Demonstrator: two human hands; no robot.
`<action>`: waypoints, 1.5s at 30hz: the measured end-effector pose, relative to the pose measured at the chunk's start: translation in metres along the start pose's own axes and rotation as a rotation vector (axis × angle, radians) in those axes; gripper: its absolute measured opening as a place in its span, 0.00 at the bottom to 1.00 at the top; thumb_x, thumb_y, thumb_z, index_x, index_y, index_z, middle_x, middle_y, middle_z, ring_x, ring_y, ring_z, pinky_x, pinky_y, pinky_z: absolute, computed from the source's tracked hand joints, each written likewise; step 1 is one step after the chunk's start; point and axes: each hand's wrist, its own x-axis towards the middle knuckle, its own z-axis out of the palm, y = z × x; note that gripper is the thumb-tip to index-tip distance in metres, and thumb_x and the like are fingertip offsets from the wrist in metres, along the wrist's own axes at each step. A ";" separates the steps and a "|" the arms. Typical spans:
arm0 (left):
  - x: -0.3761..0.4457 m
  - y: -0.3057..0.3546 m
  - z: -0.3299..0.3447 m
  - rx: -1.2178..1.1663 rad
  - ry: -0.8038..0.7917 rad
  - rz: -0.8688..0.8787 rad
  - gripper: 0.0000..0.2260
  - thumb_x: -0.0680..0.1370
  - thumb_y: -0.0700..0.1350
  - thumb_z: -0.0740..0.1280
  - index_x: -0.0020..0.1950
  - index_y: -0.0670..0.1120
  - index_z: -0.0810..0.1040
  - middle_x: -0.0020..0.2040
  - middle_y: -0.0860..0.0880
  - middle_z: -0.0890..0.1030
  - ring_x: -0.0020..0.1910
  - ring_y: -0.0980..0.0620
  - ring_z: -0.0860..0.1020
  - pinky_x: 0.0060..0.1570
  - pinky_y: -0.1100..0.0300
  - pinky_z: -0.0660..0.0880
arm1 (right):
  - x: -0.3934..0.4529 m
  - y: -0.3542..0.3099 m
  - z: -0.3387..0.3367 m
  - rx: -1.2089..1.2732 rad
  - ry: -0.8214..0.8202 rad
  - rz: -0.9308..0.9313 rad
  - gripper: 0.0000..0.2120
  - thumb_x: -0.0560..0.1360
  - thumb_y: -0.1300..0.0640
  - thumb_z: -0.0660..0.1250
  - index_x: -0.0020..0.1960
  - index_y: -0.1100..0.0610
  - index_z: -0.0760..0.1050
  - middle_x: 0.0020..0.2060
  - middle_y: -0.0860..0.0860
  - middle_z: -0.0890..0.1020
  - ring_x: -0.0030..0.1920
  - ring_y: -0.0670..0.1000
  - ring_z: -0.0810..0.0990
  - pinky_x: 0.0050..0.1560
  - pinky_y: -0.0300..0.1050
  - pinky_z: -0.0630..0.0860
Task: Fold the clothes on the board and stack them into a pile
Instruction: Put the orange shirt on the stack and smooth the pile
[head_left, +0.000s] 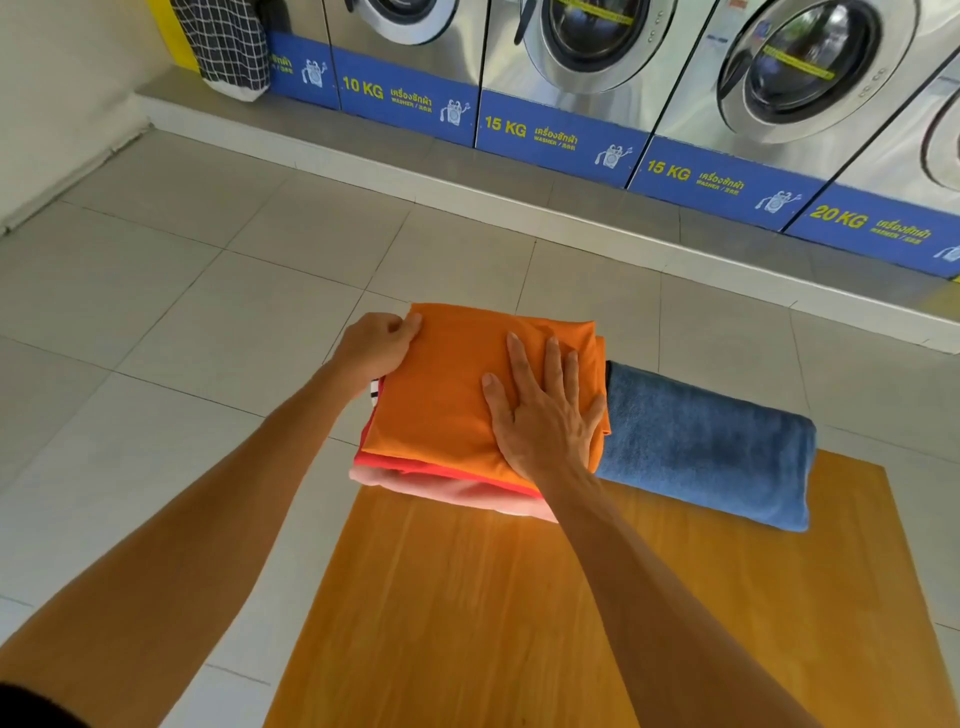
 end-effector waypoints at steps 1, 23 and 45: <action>-0.002 0.001 0.001 -0.028 0.030 0.000 0.18 0.81 0.61 0.54 0.42 0.51 0.73 0.38 0.52 0.74 0.41 0.49 0.75 0.37 0.60 0.70 | 0.000 0.000 0.000 -0.001 -0.002 -0.001 0.32 0.76 0.27 0.38 0.78 0.33 0.39 0.82 0.47 0.44 0.81 0.54 0.41 0.75 0.71 0.41; -0.131 0.023 0.040 0.196 0.536 0.356 0.14 0.81 0.48 0.58 0.65 0.48 0.72 0.67 0.45 0.75 0.66 0.44 0.72 0.63 0.45 0.67 | -0.006 0.007 -0.008 0.083 -0.064 -0.083 0.29 0.79 0.31 0.38 0.78 0.34 0.36 0.81 0.47 0.39 0.80 0.53 0.36 0.76 0.68 0.37; -0.071 0.102 0.120 0.611 0.153 0.492 0.25 0.82 0.59 0.41 0.78 0.57 0.58 0.81 0.48 0.50 0.79 0.46 0.43 0.72 0.35 0.38 | -0.090 0.044 -0.039 0.404 -0.055 0.242 0.16 0.82 0.47 0.59 0.41 0.55 0.76 0.35 0.52 0.82 0.36 0.55 0.82 0.40 0.57 0.82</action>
